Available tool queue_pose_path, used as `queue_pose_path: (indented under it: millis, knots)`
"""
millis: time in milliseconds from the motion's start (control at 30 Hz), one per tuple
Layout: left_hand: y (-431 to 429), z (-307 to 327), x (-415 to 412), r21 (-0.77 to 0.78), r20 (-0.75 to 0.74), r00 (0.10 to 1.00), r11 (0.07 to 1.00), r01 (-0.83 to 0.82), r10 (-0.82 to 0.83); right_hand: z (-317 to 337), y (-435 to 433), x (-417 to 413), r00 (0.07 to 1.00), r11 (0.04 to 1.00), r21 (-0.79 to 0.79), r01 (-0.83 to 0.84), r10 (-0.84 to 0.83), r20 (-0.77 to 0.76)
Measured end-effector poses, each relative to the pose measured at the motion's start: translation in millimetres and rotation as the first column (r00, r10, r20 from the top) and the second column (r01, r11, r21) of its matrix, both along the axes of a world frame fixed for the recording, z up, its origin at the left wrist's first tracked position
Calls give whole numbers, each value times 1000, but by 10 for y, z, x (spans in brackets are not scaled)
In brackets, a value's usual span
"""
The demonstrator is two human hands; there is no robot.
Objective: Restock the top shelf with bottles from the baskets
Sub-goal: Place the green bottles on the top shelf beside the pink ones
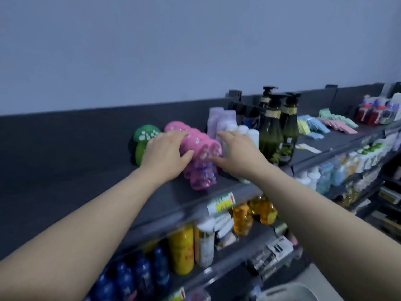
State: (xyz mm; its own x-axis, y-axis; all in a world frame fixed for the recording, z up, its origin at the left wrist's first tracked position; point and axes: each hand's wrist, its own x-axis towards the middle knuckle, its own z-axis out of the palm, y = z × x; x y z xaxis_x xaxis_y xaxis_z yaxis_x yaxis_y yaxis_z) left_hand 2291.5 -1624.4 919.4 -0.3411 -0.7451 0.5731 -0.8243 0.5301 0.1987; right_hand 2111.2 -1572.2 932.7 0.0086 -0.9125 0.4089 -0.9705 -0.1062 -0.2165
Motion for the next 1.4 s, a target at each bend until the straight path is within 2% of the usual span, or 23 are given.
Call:
queue_pose_path:
  millis: [100, 400, 600, 833, 1033, 1200, 1333, 1400]
  knots:
    - [463, -250, -152, 48, -19, 999, 998, 35, -34, -253, 446, -171, 1000, 999, 29, -31, 31, 3]
    - [1421, -1554, -491, 295, 44, 996, 954, 58, -74, -1616, 1398, -616, 999, 953, 303, 27, -35, 21]
    - [1726, -2632, -595, 519, 42, 993, 852, 70, -107, -2733, 1767, -761, 994, 879, 475, 49, -89, 61]
    - [1731, -4150, -715, 790, 26, 999, 613, -3, -28, -4254, 2050, -824, 952, 754, 656, 41, -230, 204]
    - [1527, -5296, -867, 915, -12, 986, 400, -56, 164, -5336, 2095, -801, 932, 660, 749, 64, -307, 190]
    - [1226, -5946, -1046, 966, 17, 949, 240, -96, 314, -5872, 2023, -806, 905, 654, 754, 65, -356, 231]
    - [1001, -6367, -1217, 994, -62, 873, 109, 10, 483, -6137, 1993, -770, 904, 668, 742, 53, -348, 249]
    - [937, -6524, -1291, 995, -99, 824, 71, 71, 557, -6223, 1999, -742, 891, 662, 748, 51, -368, 265]
